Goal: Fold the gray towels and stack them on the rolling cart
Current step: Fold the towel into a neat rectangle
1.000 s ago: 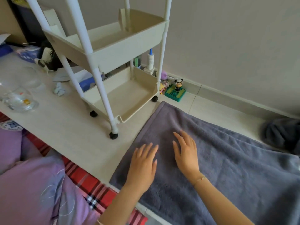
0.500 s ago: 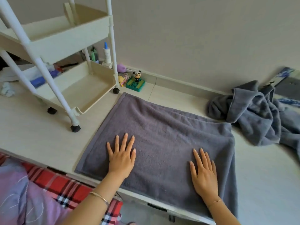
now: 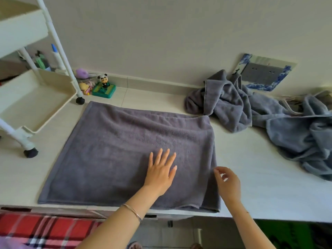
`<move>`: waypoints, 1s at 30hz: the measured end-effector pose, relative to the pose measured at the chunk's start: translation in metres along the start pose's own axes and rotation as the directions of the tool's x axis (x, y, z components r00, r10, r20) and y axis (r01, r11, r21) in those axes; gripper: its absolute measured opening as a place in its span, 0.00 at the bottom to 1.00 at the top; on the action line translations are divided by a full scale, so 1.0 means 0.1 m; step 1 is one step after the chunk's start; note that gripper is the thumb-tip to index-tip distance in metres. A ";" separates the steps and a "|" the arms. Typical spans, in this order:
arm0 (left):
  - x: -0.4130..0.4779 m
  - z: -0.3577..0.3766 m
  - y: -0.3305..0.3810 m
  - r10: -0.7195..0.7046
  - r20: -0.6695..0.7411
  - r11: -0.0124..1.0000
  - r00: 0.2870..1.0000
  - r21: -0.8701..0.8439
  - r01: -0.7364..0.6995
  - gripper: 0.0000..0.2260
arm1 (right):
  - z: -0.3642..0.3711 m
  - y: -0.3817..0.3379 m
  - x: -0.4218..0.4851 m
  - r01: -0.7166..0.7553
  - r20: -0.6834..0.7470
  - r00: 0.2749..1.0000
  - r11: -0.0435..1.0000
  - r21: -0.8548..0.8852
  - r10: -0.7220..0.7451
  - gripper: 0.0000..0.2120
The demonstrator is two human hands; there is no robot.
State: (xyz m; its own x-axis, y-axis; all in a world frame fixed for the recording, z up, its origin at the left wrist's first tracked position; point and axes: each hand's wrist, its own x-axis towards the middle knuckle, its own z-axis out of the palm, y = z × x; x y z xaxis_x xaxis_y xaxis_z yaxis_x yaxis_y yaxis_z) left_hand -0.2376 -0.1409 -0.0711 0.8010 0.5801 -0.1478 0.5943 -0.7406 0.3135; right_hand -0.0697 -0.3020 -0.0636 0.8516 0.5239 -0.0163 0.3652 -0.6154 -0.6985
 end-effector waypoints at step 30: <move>0.02 0.49 0.27 0.192 -0.105 0.975 0.976 0.133 -0.177 0.24 | -0.64 0.74 -0.60 0.027 0.251 0.966 0.987 0.160 -0.068 0.14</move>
State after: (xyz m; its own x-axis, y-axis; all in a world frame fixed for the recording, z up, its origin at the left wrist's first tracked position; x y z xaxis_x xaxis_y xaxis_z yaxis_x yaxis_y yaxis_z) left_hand -0.2163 -0.1764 -0.1089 0.8880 0.4596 0.0141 0.4471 -0.8702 0.2068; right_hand -0.0701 -0.4167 -0.0686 0.7035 0.6951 -0.1479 0.3233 -0.4984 -0.8044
